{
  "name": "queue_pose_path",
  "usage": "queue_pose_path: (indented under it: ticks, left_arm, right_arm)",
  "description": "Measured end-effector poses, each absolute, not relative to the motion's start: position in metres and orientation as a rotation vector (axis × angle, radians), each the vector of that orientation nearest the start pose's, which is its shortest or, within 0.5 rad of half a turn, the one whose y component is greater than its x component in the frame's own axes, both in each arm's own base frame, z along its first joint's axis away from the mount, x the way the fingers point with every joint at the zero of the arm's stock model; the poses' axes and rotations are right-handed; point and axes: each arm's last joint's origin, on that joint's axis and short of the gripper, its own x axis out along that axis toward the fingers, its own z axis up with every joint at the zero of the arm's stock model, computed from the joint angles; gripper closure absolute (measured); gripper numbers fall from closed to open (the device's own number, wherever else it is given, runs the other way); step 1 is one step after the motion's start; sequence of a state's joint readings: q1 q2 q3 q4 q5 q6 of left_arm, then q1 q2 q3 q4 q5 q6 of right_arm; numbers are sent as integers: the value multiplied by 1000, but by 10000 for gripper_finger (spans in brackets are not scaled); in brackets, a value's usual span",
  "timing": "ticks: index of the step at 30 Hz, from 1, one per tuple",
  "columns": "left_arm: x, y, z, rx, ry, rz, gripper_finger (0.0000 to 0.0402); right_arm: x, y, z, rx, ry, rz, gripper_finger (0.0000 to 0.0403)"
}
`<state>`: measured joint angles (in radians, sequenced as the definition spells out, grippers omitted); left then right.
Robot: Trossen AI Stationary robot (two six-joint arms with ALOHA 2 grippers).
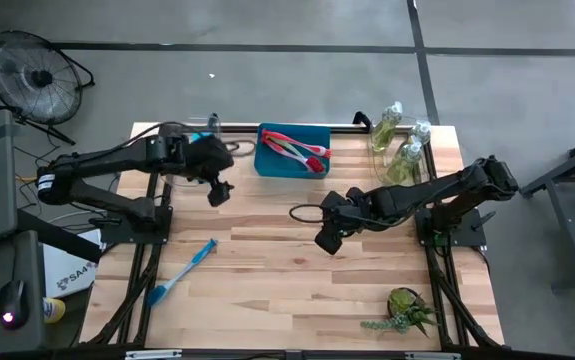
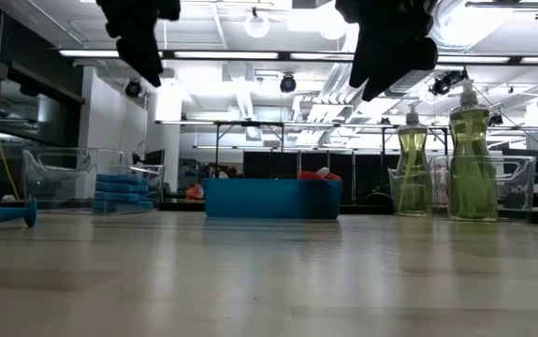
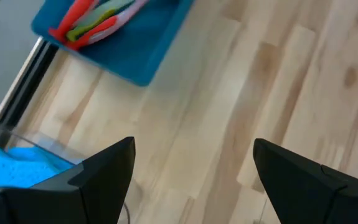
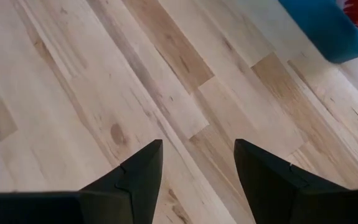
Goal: Pick & Place Kitchen Sink Supplies
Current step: Put the blue dish brush into the blue bin
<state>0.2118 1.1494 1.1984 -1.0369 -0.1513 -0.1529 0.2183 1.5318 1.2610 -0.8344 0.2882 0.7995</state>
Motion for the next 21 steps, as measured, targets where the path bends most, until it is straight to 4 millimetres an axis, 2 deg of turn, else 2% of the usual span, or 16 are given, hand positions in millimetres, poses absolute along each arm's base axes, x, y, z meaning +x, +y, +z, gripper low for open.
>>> queue_pose_path:
  ticks: [9, 16, 21]
  left_arm:
    - [197, 4, 331, -30, 1068, 250, 80]
    - [186, -30, 327, -45, 1128, 270, 80]
    - [179, -55, 310, -85, 1164, 261, 80]
  right_arm:
    - [297, 69, 274, 418, 965, -455, 210]
    - [295, 75, 274, 407, 959, -450, 210]
    - [294, 79, 275, 399, 956, -445, 210]
